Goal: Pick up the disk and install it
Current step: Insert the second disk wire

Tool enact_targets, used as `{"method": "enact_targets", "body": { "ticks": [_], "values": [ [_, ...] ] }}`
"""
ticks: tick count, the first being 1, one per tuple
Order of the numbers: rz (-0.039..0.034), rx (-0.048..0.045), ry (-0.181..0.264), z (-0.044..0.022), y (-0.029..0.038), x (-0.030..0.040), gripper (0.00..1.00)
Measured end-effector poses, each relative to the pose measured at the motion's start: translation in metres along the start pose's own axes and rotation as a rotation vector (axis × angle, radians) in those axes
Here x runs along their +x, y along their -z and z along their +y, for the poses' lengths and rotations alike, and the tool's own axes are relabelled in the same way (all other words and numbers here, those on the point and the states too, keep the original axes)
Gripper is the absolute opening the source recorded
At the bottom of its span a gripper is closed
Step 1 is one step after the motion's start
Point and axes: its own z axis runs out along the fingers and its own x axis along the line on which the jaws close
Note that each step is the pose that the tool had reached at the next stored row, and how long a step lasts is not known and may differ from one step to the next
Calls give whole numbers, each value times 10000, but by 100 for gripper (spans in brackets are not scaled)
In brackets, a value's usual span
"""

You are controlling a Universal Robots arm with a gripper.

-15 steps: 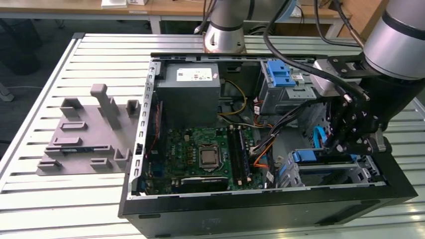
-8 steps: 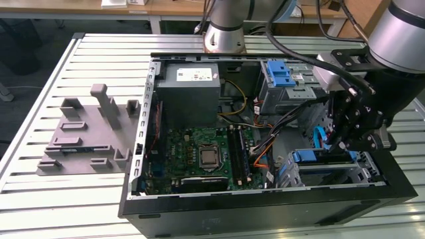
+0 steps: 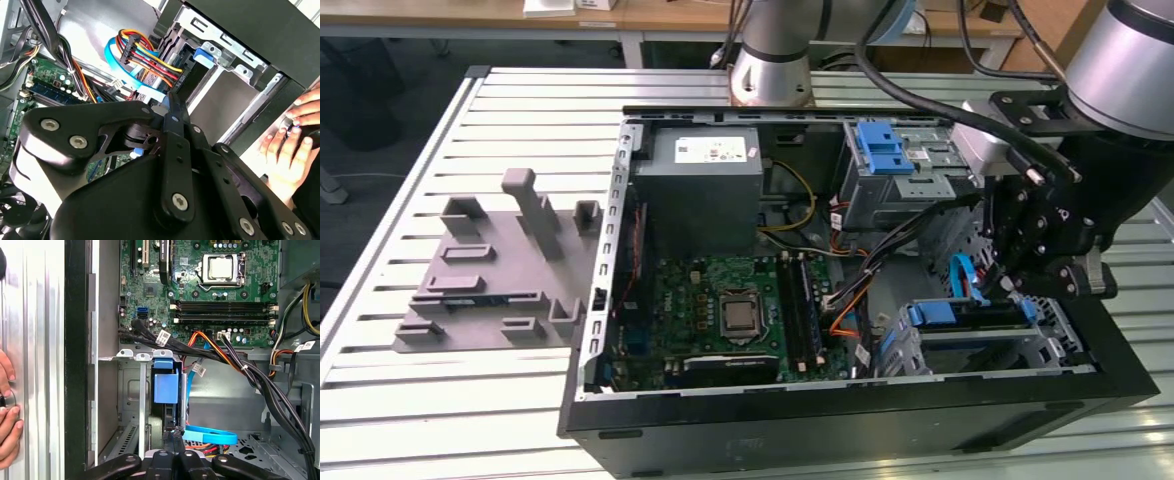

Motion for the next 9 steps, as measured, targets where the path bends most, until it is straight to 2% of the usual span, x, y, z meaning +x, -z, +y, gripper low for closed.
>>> {"method": "enact_targets", "body": {
  "ticks": [9],
  "values": [
    [0, -2, 0, 0, 0, 0, 11]
  ]
}}
